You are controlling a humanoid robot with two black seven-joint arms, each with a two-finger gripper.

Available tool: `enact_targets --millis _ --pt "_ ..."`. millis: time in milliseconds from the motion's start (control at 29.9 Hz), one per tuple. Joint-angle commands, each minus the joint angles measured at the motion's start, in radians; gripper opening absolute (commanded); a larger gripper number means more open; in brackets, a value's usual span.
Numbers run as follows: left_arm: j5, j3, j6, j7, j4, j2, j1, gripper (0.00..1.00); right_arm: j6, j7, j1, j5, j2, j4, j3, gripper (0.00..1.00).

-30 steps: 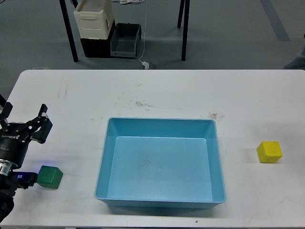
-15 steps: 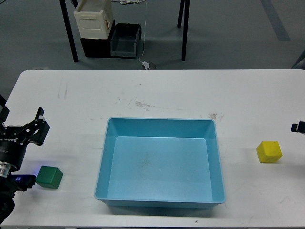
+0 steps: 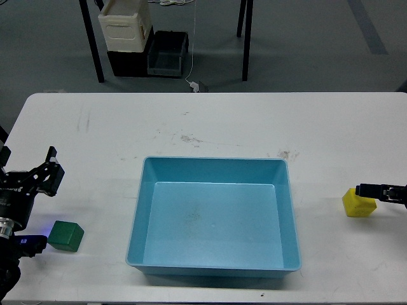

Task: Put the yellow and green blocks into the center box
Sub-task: 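Lower the right gripper onto the yellow cube and close on it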

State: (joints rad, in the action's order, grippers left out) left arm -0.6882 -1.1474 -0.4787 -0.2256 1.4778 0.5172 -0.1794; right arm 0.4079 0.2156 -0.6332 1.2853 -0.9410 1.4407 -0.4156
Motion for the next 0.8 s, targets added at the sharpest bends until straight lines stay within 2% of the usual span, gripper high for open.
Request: enact_targets --millis 0,167,469,770 --pt "-0.001 0.000 0.000 0.000 -0.002 -0.005 0.000 1.00 0.000 0.002 -0.005 0.000 0.022 -0.008 0.000 1.00" --pt "-0.001 0.000 0.000 0.000 -0.002 -0.005 0.001 1.00 0.002 0.011 -0.020 0.005 0.047 -0.008 0.003 1.00" --pt "-0.001 -0.015 0.002 0.000 -0.002 -0.005 0.000 1.00 0.003 0.142 -0.019 0.003 0.090 -0.008 0.005 0.99" --pt "-0.001 -0.015 0.000 0.000 -0.004 -0.006 -0.003 1.00 0.003 0.149 -0.008 0.003 0.097 -0.006 0.005 0.93"
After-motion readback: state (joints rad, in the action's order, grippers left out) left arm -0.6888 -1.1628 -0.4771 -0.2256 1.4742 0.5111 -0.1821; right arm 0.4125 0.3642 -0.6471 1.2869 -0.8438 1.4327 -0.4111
